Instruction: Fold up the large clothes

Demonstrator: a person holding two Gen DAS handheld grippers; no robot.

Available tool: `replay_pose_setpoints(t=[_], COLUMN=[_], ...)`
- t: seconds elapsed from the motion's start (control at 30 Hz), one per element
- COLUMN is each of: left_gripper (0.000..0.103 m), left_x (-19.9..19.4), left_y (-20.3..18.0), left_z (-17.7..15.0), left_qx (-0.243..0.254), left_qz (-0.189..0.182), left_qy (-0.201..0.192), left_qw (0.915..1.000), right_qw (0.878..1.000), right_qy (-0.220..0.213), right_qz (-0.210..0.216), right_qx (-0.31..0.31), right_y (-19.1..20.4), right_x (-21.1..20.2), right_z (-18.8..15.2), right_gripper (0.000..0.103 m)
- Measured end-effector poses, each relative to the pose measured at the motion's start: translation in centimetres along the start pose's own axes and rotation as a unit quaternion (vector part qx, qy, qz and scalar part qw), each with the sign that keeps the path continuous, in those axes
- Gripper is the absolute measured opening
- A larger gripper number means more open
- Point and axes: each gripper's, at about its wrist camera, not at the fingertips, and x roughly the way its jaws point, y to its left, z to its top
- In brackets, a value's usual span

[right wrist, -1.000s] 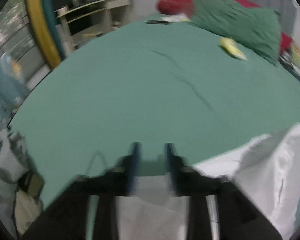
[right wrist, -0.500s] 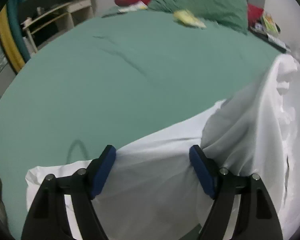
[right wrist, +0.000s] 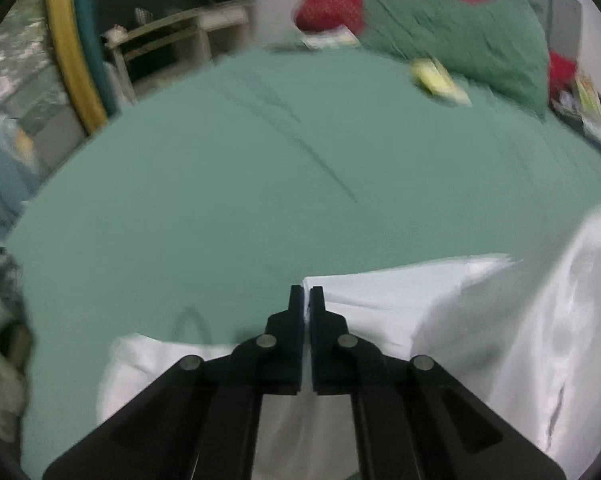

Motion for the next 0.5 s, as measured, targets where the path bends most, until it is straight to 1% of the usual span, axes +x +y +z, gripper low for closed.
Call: replay_pose_setpoints(t=[0.03,0.1,0.2,0.27,0.3,0.33,0.37,0.4,0.43,0.47,0.5], left_gripper=[0.1,0.1,0.1,0.1,0.1,0.1,0.1,0.1,0.1,0.1,0.1], left_x=[-0.1,-0.3,-1.0,-1.7,-2.0,-2.2,-2.3,-2.5,-2.7,-2.9,-3.2], left_y=[0.1,0.2,0.4,0.5,0.6,0.7,0.7,0.8,0.9,0.9,0.8], left_z=[0.0,0.0,0.1,0.1,0.1,0.0,0.0,0.0,-0.1,-0.3,-0.3], left_qx=[-0.002,-0.007,-0.018,-0.024,-0.027,-0.03,-0.033,-0.037,-0.042,-0.044,-0.043], left_qz=[-0.003,-0.008,-0.026,-0.036,-0.037,-0.037,-0.04,-0.045,-0.051,-0.054,-0.053], left_qy=[0.0,-0.001,-0.011,-0.026,-0.032,-0.034,-0.035,-0.036,-0.038,-0.042,-0.045], left_qw=[1.0,0.9999,0.9994,0.9987,0.9984,0.9983,0.998,0.9976,0.9971,0.9967,0.9967], right_qw=[0.999,0.994,0.977,0.964,0.96,0.957,0.957,0.962,0.971,0.98,0.99], right_qy=[-0.018,-0.05,-0.084,-0.108,-0.115,-0.123,-0.127,-0.127,-0.122,-0.11,-0.077], right_qz=[0.037,0.093,0.181,0.223,0.234,0.242,0.244,0.224,0.193,0.154,0.107], right_qx=[-0.007,-0.038,-0.079,-0.098,-0.099,-0.098,-0.094,-0.086,-0.076,-0.063,-0.044], right_y=[1.3,4.4,9.0,10.9,11.1,10.0,9.3,7.8,6.6,5.2,3.5], right_x=[-1.1,-3.3,-7.1,-10.2,-11.2,-11.5,-12.3,-12.6,-12.5,-11.8,-10.4], right_z=[0.6,2.1,3.5,3.9,3.9,4.8,4.5,4.0,3.3,2.4,1.2], right_gripper=[0.002,0.002,0.002,0.002,0.003,0.003,0.003,0.003,0.004,0.007,0.03])
